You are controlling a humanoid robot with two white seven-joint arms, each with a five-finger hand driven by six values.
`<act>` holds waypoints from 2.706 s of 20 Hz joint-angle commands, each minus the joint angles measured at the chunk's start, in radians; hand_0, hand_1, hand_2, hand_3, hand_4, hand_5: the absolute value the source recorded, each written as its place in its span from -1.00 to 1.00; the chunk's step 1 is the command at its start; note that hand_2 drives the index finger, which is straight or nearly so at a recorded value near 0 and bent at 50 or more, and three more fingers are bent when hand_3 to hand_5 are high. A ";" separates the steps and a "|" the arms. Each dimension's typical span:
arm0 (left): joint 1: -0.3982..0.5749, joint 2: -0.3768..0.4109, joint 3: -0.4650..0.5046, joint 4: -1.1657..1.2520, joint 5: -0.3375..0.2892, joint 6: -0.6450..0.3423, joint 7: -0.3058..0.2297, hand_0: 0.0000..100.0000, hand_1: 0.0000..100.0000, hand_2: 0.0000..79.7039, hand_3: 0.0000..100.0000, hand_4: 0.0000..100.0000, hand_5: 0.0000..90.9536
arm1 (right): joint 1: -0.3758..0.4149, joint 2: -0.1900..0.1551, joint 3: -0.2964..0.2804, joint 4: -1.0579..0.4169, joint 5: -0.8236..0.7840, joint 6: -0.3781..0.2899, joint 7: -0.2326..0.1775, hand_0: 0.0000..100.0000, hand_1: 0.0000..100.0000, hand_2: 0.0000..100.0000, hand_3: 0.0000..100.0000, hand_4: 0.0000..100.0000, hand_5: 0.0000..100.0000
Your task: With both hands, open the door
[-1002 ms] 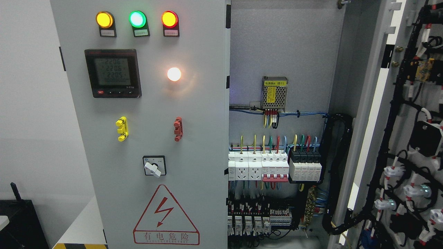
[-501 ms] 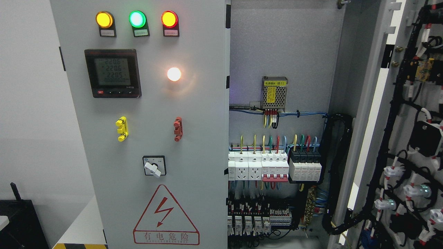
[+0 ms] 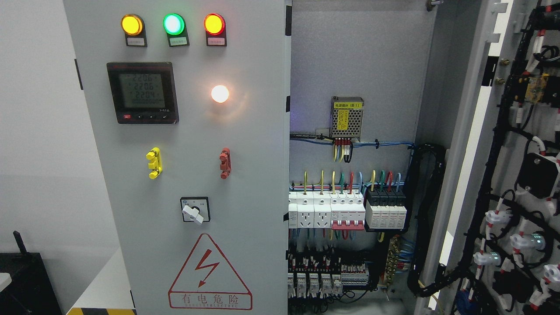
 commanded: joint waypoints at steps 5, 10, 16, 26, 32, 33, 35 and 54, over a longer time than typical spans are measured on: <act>0.000 -0.032 -0.001 -0.006 0.001 0.000 -0.002 -0.76 -0.22 -1.00 -1.00 -1.00 -1.00 | -0.124 -0.006 0.004 -0.104 0.000 -0.087 0.000 -0.76 -0.22 -1.00 -1.00 -1.00 -1.00; 0.001 -0.034 -0.001 -0.006 0.001 0.000 -0.002 -0.76 -0.22 -1.00 -1.00 -1.00 -1.00 | -0.235 -0.008 -0.001 -0.104 0.002 -0.086 0.000 -0.76 -0.22 -1.00 -1.00 -1.00 -1.00; 0.000 -0.034 0.001 -0.006 0.001 0.002 -0.002 -0.76 -0.22 -1.00 -1.00 -1.00 -1.00 | -0.330 -0.009 -0.007 -0.104 0.003 -0.075 0.000 -0.76 -0.22 -1.00 -1.00 -1.00 -1.00; 0.000 -0.034 0.001 -0.006 0.001 0.002 -0.002 -0.76 -0.22 -1.00 -1.00 -1.00 -1.00 | -0.500 -0.006 -0.007 -0.125 0.002 0.101 0.000 -0.76 -0.22 -1.00 -1.00 -1.00 -1.00; 0.000 -0.034 0.001 -0.006 0.001 0.000 -0.002 -0.76 -0.22 -1.00 -1.00 -1.00 -1.00 | -0.603 -0.006 -0.004 -0.125 -0.001 0.233 0.002 -0.76 -0.22 -1.00 -1.00 -1.00 -1.00; 0.000 -0.034 -0.001 -0.006 0.001 0.002 -0.002 -0.76 -0.22 -1.00 -1.00 -1.00 -1.00 | -0.618 -0.006 -0.004 -0.125 -0.001 0.252 0.002 -0.76 -0.22 -1.00 -1.00 -1.00 -1.00; 0.000 -0.034 0.001 -0.006 0.001 0.000 -0.002 -0.76 -0.22 -1.00 -1.00 -1.00 -1.00 | -0.653 -0.001 -0.003 -0.122 -0.005 0.281 0.002 -0.76 -0.22 -1.00 -1.00 -1.00 -1.00; 0.000 -0.034 -0.001 -0.006 0.001 0.000 -0.002 -0.76 -0.22 -1.00 -1.00 -1.00 -1.00 | -0.874 0.052 0.022 0.043 -0.098 0.439 0.048 -0.76 -0.22 -1.00 -1.00 -1.00 -1.00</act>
